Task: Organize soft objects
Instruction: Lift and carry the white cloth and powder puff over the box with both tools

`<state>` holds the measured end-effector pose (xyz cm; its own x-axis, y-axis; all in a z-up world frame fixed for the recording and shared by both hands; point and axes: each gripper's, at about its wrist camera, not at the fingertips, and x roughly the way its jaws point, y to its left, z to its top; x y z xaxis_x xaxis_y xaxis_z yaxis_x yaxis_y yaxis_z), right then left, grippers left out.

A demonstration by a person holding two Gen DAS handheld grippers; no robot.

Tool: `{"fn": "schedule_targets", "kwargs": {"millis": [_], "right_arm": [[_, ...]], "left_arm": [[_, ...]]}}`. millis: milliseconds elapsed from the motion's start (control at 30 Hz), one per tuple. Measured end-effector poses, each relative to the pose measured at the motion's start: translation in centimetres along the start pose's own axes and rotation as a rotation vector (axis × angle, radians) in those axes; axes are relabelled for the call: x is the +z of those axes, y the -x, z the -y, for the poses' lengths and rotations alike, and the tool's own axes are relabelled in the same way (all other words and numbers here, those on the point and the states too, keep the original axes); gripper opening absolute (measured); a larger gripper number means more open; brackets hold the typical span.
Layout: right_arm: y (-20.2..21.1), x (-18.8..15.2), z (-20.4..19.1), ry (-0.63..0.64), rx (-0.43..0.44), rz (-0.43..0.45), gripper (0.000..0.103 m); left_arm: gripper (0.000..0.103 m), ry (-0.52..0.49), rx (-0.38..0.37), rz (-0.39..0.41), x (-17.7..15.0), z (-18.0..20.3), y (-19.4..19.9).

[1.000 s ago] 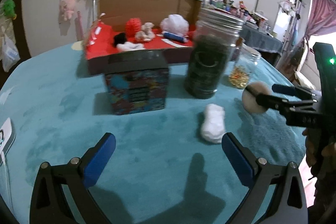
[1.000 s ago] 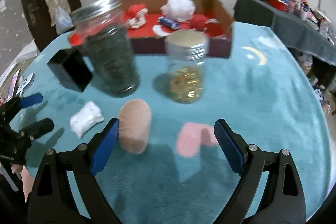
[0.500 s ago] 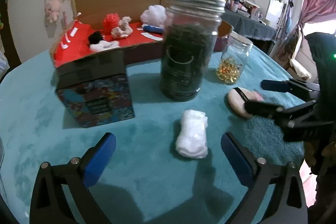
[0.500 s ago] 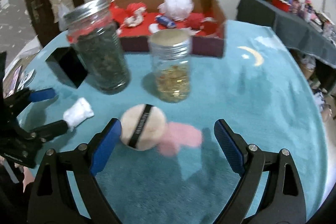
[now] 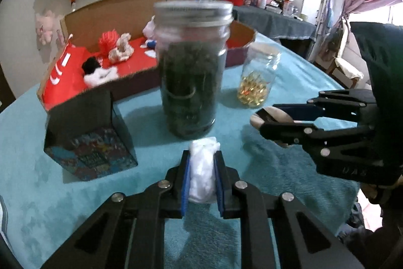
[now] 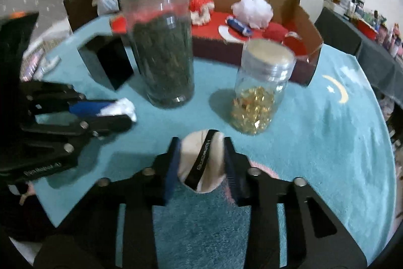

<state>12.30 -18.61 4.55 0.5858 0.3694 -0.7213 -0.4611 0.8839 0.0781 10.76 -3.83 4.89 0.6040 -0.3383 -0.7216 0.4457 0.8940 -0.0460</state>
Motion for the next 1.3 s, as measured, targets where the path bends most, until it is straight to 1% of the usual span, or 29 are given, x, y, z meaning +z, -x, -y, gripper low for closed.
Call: {"fn": "schedule_targets", "kwargs": {"millis": [33,133,233,533,733,1033,1300], "right_arm": [[0.5,0.3,0.0,-0.008,0.011,0.020,0.026],[1.1,0.8,-0.2,-0.007,0.018,0.043,0.023],[1.5,1.3,-0.5,-0.001,0.023,0.057,0.023],[1.6,1.3,-0.7,-0.008,0.032,0.052,0.023],[1.7,0.7,0.2,-0.030,0.020,0.035,0.023],[2.2,-0.1,2.3,-0.069,-0.006,0.024,0.023],[2.6,-0.3,4.8,-0.100,-0.053,0.017,0.023]], "left_arm": [[0.018,0.000,-0.004,0.004,0.2,-0.1,0.1],[0.018,-0.001,-0.008,0.017,0.7,-0.1,0.5],[0.018,0.003,-0.018,0.023,1.1,-0.3,0.8],[0.018,0.015,-0.013,0.018,0.9,-1.0,0.7],[0.018,0.048,0.002,0.012,0.1,-2.4,1.4],[0.018,0.115,0.066,0.007,-1.9,-6.0,3.1],[0.018,0.167,0.121,-0.007,-3.5,-9.7,4.3]]}}
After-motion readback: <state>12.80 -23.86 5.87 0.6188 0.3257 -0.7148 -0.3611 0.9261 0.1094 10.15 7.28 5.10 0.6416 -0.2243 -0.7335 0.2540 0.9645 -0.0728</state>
